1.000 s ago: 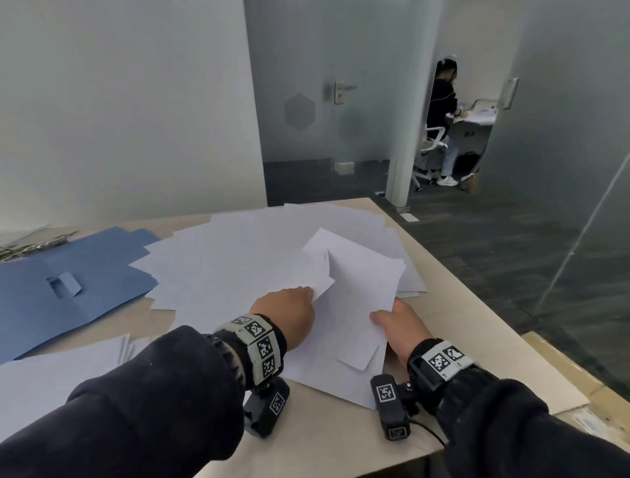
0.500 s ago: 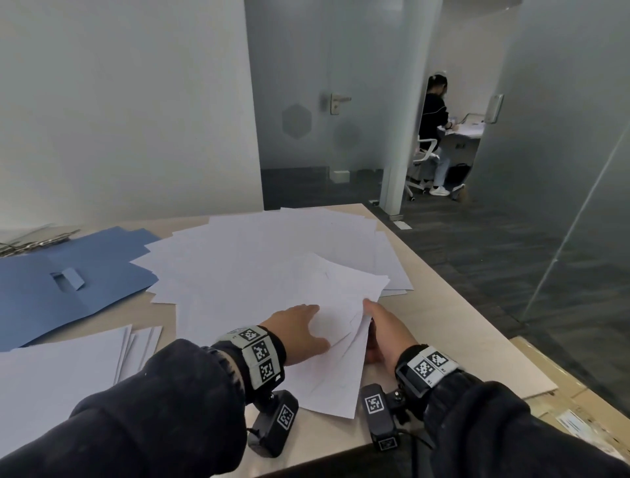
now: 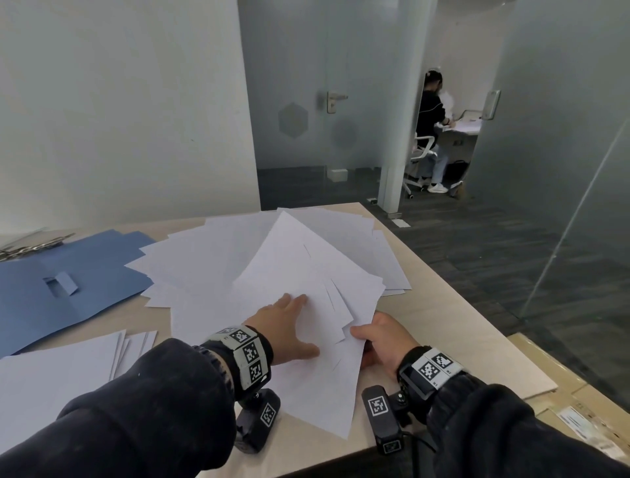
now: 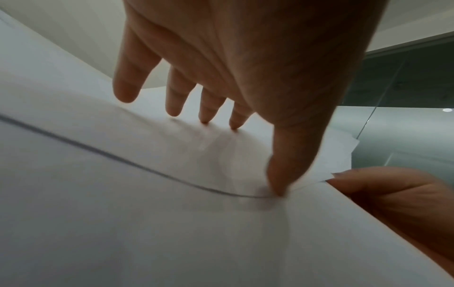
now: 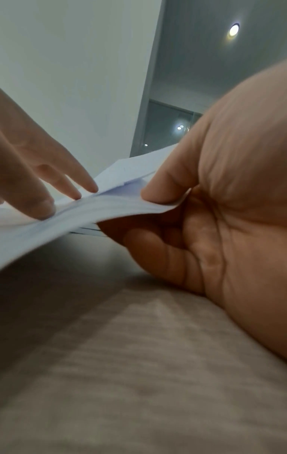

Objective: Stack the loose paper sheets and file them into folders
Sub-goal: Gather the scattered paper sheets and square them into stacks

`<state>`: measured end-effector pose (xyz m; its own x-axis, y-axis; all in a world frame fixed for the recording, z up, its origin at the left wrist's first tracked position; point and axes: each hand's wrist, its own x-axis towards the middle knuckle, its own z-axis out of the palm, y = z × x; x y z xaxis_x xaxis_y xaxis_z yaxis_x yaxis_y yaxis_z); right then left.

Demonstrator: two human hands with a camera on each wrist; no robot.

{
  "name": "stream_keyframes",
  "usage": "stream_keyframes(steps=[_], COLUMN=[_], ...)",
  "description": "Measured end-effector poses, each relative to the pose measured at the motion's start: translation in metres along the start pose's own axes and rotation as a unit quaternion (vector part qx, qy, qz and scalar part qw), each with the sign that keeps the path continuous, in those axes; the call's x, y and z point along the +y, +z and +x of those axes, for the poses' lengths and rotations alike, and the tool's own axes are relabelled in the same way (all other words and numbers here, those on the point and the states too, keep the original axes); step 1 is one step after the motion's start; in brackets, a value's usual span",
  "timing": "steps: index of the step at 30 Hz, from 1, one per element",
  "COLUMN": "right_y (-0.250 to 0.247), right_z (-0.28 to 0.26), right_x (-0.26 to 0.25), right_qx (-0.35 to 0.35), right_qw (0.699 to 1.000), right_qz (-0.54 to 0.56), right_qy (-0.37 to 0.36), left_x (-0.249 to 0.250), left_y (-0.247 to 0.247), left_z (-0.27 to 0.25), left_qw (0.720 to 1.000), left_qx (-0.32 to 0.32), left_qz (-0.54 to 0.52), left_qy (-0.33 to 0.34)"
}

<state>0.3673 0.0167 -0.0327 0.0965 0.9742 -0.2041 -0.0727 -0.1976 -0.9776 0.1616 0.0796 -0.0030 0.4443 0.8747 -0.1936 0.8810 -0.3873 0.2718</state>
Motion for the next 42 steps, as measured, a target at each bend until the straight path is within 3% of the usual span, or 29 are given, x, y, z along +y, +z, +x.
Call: stream_keyframes(steps=[8,15,22,27,30,33,36,42], right_y=[-0.002,0.001,0.000,-0.001,-0.005,-0.005,-0.002,0.003], right_z=[-0.002,-0.004,0.008,0.012,0.013,0.015,0.012,0.009], right_x=[0.001,-0.001,0.002,-0.004,-0.004,-0.005,-0.008,-0.003], right_qx=[-0.028,-0.030,-0.005,0.016,0.027,0.041,0.020,0.013], right_qw=[0.999,0.998,0.998,0.998,0.994,0.988,0.985,0.993], right_qz=[-0.028,-0.050,-0.057,-0.015,0.033,0.070,0.057,-0.057], right_qy=[-0.017,-0.015,0.001,0.060,0.102,0.130,0.160,0.102], left_x=[0.015,0.030,0.023,0.010,0.004,-0.002,-0.004,0.001], left_y=[0.007,0.002,-0.018,-0.037,-0.037,-0.022,-0.010,0.002], left_z=[0.000,0.001,-0.006,-0.019,-0.027,-0.029,-0.030,-0.032], left_qw=[0.999,0.998,0.995,0.982,0.978,0.981,0.980,0.977], left_qx=[-0.024,0.034,0.087,0.146,0.105,0.033,0.010,-0.016], left_qz=[-0.023,-0.024,0.052,0.018,0.027,0.028,0.003,-0.038], left_qy=[0.013,0.052,0.022,0.115,0.181,0.191,0.201,0.211])
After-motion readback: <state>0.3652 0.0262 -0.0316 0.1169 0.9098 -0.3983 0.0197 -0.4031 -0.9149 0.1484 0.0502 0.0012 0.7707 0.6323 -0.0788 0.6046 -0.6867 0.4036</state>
